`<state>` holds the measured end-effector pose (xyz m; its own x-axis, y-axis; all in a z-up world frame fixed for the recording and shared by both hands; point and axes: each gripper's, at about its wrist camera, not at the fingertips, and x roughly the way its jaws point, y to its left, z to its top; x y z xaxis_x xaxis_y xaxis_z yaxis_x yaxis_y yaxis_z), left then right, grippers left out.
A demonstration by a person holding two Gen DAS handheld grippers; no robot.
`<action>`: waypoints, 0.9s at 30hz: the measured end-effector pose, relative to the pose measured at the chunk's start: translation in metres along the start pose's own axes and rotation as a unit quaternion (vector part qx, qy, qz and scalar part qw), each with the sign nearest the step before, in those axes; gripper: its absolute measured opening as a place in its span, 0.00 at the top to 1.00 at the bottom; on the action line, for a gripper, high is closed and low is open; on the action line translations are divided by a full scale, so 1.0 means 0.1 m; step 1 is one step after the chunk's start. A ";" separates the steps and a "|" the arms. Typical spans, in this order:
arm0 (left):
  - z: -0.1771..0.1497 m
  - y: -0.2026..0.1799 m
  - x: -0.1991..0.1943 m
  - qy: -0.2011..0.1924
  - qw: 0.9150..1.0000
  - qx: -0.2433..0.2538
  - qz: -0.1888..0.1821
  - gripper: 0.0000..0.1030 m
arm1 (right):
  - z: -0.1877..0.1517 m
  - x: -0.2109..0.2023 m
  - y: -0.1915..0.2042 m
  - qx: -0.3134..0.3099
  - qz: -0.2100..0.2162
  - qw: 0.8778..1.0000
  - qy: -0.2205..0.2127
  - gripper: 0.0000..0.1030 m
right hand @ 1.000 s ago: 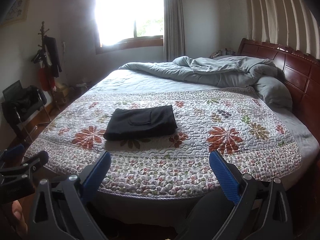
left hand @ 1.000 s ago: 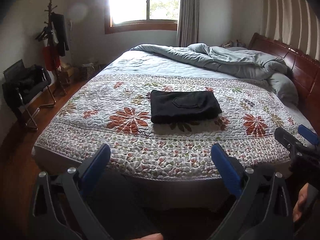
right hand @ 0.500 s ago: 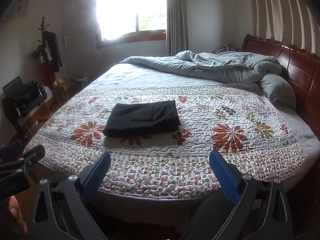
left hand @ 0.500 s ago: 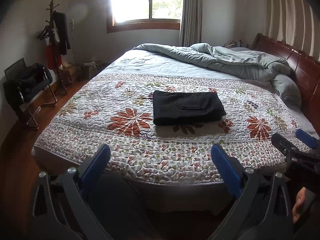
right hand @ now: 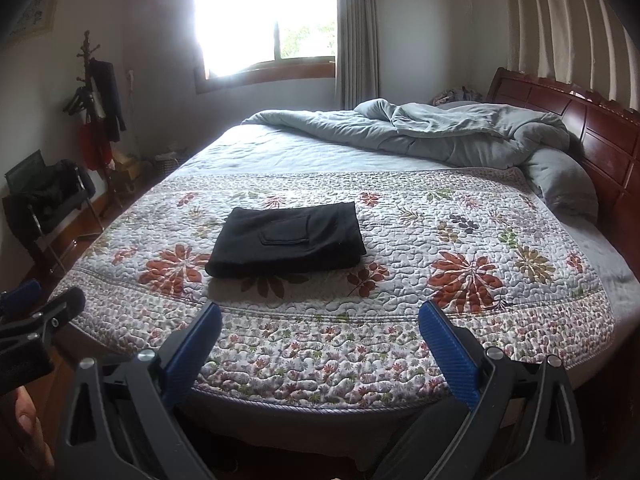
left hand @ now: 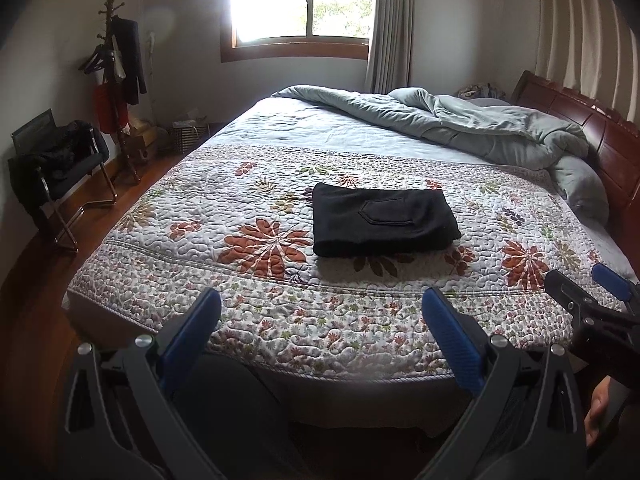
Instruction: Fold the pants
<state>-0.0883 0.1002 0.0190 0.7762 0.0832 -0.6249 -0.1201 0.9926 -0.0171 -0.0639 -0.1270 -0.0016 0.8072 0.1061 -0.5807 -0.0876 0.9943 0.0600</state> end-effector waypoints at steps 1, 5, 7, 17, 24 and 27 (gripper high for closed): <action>0.01 0.00 0.01 0.000 1.000 -0.001 0.002 0.03 | 0.01 0.02 0.00 0.000 0.001 1.000 0.000 0.04; 0.03 0.02 0.06 0.004 1.000 -0.002 0.005 0.03 | 0.02 0.06 0.01 -0.001 0.002 1.000 0.001 0.04; 0.03 0.03 0.08 0.005 1.000 -0.002 0.006 0.03 | 0.02 0.07 0.02 -0.002 0.002 1.000 0.002 0.04; 0.02 0.02 0.12 0.010 1.000 0.001 0.008 0.03 | -0.01 0.10 0.00 0.001 -0.001 1.000 0.004 0.04; 0.01 0.02 0.09 0.011 1.000 0.000 0.009 0.03 | -0.02 0.07 -0.01 0.002 -0.002 1.000 0.001 0.04; 0.00 0.03 0.08 0.012 1.000 -0.001 0.010 0.03 | -0.02 0.06 -0.01 0.003 -0.002 1.000 0.000 0.04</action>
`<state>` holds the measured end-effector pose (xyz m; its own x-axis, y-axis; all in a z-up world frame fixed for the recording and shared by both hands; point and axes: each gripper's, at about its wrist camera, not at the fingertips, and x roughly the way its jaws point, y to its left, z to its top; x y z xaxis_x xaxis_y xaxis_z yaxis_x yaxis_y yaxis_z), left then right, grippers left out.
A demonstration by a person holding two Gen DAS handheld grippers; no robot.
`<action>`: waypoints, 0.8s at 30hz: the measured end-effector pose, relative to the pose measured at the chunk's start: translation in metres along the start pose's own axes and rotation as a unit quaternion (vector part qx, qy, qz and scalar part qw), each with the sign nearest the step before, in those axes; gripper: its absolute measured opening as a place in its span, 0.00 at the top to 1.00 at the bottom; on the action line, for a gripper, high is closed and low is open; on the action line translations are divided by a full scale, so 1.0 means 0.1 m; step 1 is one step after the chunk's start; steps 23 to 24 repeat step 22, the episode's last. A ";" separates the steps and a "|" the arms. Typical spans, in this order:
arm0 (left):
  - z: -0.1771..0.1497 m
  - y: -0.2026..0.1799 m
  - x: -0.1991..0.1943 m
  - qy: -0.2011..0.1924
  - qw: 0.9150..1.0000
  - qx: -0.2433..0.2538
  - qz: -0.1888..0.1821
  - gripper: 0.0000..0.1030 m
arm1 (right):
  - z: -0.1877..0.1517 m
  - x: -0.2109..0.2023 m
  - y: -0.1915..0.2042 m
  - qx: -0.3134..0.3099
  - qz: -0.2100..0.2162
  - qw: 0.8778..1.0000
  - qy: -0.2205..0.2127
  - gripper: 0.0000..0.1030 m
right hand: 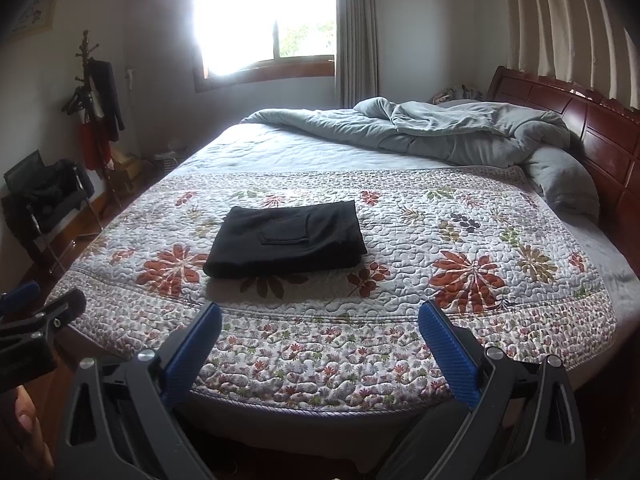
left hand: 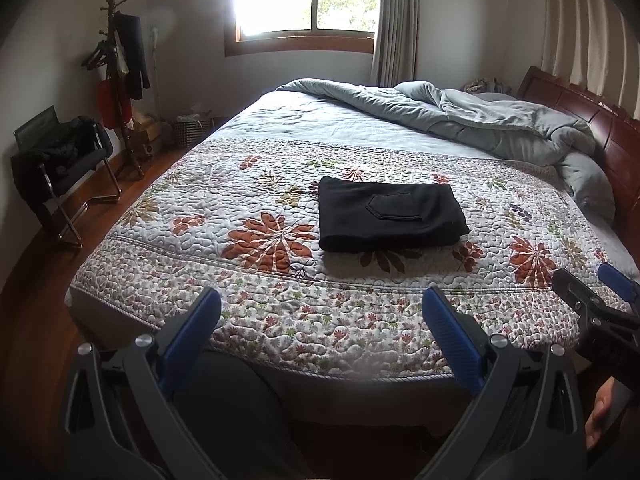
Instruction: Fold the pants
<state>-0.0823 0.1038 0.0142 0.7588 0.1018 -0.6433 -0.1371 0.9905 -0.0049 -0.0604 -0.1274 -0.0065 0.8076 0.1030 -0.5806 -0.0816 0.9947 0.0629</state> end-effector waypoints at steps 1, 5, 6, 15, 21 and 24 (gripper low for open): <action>0.00 0.00 -0.01 -0.001 1.000 0.000 0.001 0.03 | 0.00 -0.01 0.00 0.000 0.000 1.000 -0.001 0.04; 0.00 0.01 -0.04 -0.003 1.000 0.000 0.002 0.03 | -0.01 -0.02 0.00 0.001 0.000 1.000 -0.001 0.04; 0.00 0.00 -0.04 -0.003 1.000 0.000 0.002 0.03 | -0.01 -0.03 -0.01 0.001 -0.001 1.000 -0.002 0.04; -0.01 0.00 -0.09 -0.003 1.000 0.000 0.004 0.03 | -0.02 -0.07 -0.02 0.002 0.000 1.000 -0.005 0.04; -0.01 0.01 -0.10 -0.002 1.000 -0.003 0.007 0.03 | -0.02 -0.09 -0.01 0.003 0.002 1.000 -0.006 0.04; -0.01 0.01 -0.10 -0.002 1.000 -0.002 0.007 0.03 | -0.02 -0.09 -0.01 0.002 0.003 1.000 -0.006 0.04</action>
